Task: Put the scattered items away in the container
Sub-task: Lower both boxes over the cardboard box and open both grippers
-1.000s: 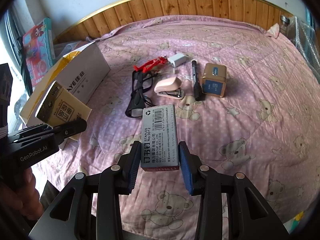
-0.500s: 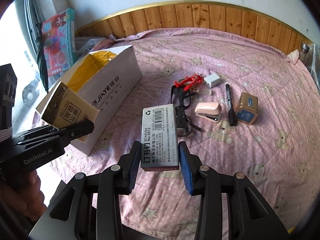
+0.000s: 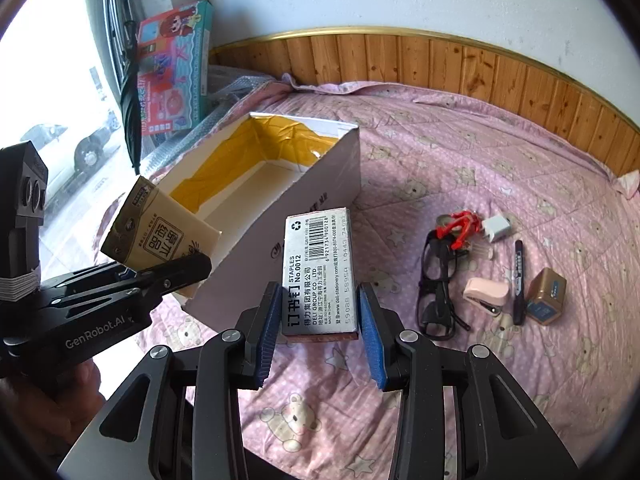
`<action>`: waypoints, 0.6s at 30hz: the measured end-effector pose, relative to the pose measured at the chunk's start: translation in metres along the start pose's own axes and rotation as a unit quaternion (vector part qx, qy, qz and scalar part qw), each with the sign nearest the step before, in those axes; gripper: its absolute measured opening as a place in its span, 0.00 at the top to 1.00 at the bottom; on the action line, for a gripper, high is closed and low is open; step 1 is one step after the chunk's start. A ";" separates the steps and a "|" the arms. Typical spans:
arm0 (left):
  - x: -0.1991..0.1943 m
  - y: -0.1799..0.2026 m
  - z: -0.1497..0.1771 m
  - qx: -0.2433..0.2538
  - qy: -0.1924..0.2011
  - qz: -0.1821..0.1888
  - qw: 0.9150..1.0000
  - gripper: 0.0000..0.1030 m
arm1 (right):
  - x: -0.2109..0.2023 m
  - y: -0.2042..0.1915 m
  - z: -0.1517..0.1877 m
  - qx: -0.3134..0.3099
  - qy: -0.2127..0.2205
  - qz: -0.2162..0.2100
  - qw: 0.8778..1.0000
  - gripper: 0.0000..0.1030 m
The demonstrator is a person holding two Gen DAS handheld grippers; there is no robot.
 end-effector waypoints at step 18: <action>-0.017 -0.087 -0.031 -0.091 0.031 -0.026 0.995 0.78 | 0.032 -0.044 -0.048 -0.023 -0.007 -0.061 0.998 0.62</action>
Point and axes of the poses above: each gripper's, at about its wrist camera, not at the fingertips, and x roughly the way its jaws point, y to its right, z to its underside, the point moved 2 cm from there along x, roughly the way its jaws point, and after that the axes turned 11 degrees about -z, right-handed, at the moved point
